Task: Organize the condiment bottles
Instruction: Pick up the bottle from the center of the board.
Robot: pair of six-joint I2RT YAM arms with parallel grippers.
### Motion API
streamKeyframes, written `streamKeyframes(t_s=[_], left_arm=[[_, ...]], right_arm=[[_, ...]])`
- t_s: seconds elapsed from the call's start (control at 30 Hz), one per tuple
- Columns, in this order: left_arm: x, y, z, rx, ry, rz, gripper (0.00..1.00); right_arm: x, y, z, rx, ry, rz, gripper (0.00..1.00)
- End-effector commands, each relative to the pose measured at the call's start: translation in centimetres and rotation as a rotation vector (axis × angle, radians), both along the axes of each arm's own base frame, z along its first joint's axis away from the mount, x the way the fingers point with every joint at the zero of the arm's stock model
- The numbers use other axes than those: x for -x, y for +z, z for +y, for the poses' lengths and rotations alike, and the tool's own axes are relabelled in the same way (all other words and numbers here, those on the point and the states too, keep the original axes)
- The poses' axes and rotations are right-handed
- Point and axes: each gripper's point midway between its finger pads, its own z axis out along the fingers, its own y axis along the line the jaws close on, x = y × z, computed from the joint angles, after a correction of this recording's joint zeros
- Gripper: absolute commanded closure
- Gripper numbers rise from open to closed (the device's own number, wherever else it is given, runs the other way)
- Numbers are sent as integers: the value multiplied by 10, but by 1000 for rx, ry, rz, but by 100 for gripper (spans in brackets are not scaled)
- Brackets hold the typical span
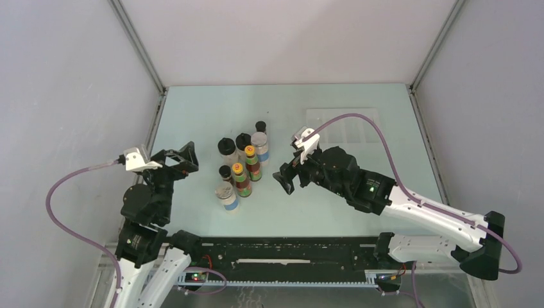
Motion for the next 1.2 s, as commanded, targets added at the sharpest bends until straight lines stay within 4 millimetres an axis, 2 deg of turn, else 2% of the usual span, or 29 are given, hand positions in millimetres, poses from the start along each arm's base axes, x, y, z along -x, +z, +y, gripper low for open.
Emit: streamKeyframes(t_s=[0.0, 0.07, 0.2, 0.33, 0.5, 0.63, 0.73, 1.0, 1.17], left_arm=[[2, -9, 1, -27, -3, -6, 0], [2, -13, 0, -24, -5, -6, 0], [2, -18, 0, -12, -6, -7, 0], [2, -15, -1, -12, -10, -13, 0], [2, -17, -1, -12, -10, -16, 0], [2, -18, 1, -14, -3, -17, 0], [1, -20, 1, -16, 4, -11, 0], [0, -22, 1, -18, 6, -7, 0], [-1, -25, 2, -24, 12, -6, 0]], right_arm=[[-15, 38, 11, -74, -31, -118, 0], [-25, 33, 14, -45, -59, -144, 1], [-46, 10, 22, 18, -108, -178, 5], [-62, 1, 31, -1, -128, -222, 9], [-71, 6, 32, -172, -125, -289, 18], [-75, 5, 34, -251, -106, -301, 21], [-72, 2, 44, -269, -57, -279, 21], [-46, -3, 79, -283, 136, -218, 17], [-34, -8, 92, -285, 195, -186, 16]])
